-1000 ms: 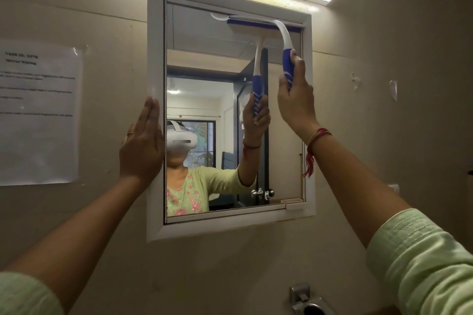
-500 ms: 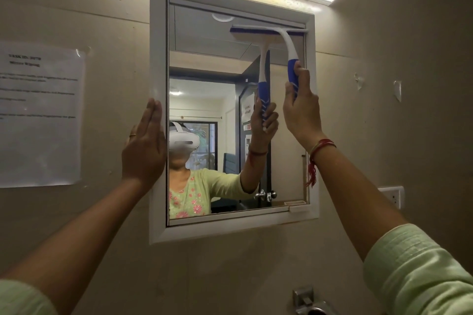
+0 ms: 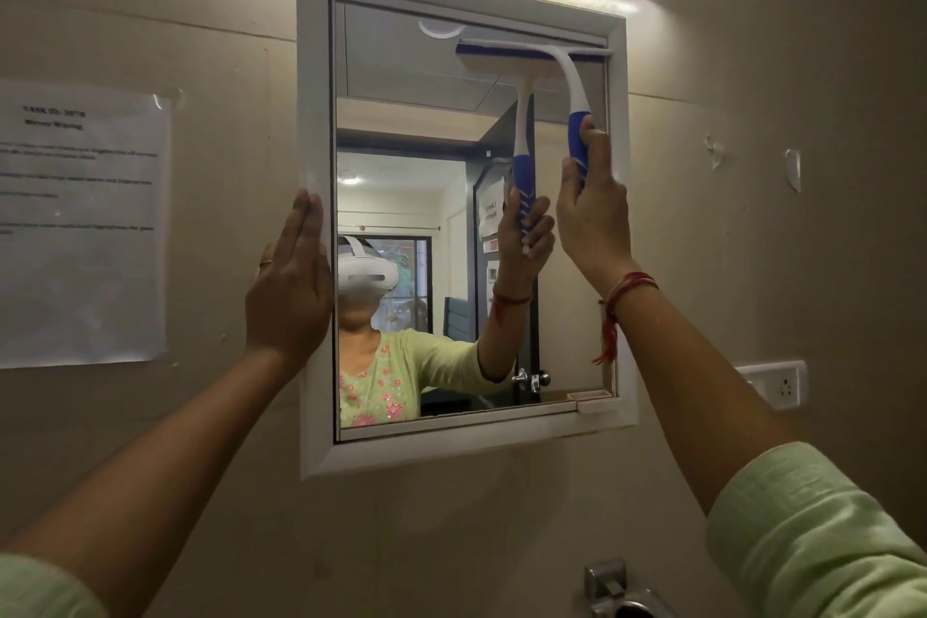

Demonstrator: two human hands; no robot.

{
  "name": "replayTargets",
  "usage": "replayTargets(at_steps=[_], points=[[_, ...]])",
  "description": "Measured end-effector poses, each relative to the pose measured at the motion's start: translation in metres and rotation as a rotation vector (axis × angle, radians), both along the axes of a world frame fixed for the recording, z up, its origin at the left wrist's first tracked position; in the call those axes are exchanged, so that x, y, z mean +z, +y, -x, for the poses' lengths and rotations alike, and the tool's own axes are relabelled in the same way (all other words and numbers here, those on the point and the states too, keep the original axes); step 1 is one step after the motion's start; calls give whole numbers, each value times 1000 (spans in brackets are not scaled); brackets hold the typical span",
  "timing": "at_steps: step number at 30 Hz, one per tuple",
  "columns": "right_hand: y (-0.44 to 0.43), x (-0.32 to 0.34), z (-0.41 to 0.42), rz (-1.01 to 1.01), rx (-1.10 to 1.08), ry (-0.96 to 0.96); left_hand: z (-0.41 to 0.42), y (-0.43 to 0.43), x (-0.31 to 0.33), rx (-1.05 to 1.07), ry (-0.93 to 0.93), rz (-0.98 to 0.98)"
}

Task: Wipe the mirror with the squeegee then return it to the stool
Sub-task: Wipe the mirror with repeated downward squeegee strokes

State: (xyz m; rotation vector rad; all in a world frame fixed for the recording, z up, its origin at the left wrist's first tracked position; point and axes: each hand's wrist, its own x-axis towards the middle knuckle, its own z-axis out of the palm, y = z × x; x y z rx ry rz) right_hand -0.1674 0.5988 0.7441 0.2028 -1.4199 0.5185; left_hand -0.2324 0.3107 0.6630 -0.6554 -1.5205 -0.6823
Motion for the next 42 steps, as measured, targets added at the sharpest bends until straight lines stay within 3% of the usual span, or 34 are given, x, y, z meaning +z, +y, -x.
replayTargets(at_steps=[42], points=[[-3,-210,-24,89,70,-272,10,1,1,49,12,-23]])
